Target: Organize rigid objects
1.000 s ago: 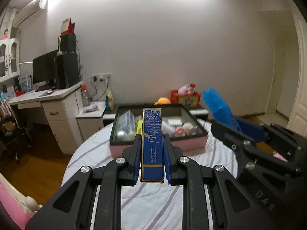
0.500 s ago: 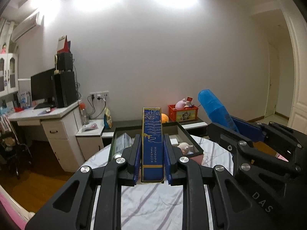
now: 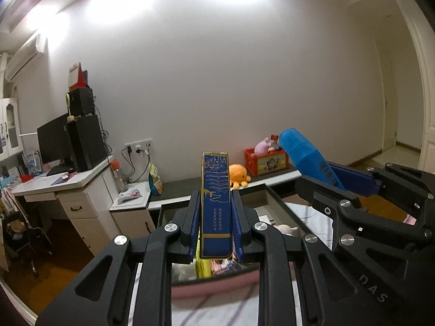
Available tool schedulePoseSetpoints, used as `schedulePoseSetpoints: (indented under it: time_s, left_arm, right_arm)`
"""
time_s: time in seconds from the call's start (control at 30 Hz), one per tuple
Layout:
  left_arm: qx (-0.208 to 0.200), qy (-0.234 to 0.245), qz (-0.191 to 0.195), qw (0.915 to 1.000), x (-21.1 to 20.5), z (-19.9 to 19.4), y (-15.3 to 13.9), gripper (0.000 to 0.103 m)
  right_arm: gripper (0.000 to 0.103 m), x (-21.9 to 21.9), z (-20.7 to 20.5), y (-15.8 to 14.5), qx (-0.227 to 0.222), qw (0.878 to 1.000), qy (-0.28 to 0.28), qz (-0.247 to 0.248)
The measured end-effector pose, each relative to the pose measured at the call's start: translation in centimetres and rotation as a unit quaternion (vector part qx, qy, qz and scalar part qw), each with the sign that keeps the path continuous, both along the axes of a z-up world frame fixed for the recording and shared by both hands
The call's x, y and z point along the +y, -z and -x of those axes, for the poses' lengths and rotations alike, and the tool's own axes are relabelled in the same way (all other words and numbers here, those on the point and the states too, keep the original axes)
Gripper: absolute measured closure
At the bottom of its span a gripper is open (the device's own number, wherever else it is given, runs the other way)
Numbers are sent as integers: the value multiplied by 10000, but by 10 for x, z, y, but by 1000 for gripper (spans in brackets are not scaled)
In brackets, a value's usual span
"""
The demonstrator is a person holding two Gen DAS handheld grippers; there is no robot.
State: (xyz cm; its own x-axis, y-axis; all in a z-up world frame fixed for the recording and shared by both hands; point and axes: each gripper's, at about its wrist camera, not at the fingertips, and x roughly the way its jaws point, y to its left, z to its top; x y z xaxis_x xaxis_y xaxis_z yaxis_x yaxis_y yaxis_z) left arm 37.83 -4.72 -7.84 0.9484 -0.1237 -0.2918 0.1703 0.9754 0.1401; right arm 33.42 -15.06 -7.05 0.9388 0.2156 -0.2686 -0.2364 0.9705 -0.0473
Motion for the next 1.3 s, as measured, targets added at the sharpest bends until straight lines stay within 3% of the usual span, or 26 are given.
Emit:
schedulePoseSetpoints:
  time_s: [0.1,0.3,0.5,0.9,1.0,1.03,1.07,1.2,1.3]
  left_arm:
    - [176,-19,-115,9998,-1,-32,10,82]
    - [961,-176,-300,9948,-4,-99,55,82]
    - [1656,-170,-315,9855,-6,-130,91,82]
    - [1688,-229,-619,9834,-12,-139,105,81]
    - [1723,-332,-672,9822,-12,-141,105,68]
    - [1754,-415,-720,9810,-12,-142,105,57]
    - [1758,-513,-773,9800,-11,-142,105,52]
    - [1674,-531,-563,9829,1,-132,94,47]
    - [1498,-576,-393,9863,10,-117,79,33]
  right_arm:
    - [76,0,-33,10,153,9998,63,69]
    - [75,-2,-95,49,809,9964,207,177]
    - [75,-6,-127,86,1399,9898,194,175]
    - [75,-13,-140,101,1650,9862,127,45]
    - [75,-13,-142,101,1644,9861,214,82]
    - [75,-13,-147,101,1678,9854,264,88]
    - [73,-13,-147,101,1729,9844,303,93]
    - [37,-25,-144,96,1739,9833,532,-99]
    - [20,-34,-131,84,1578,9854,568,-310]
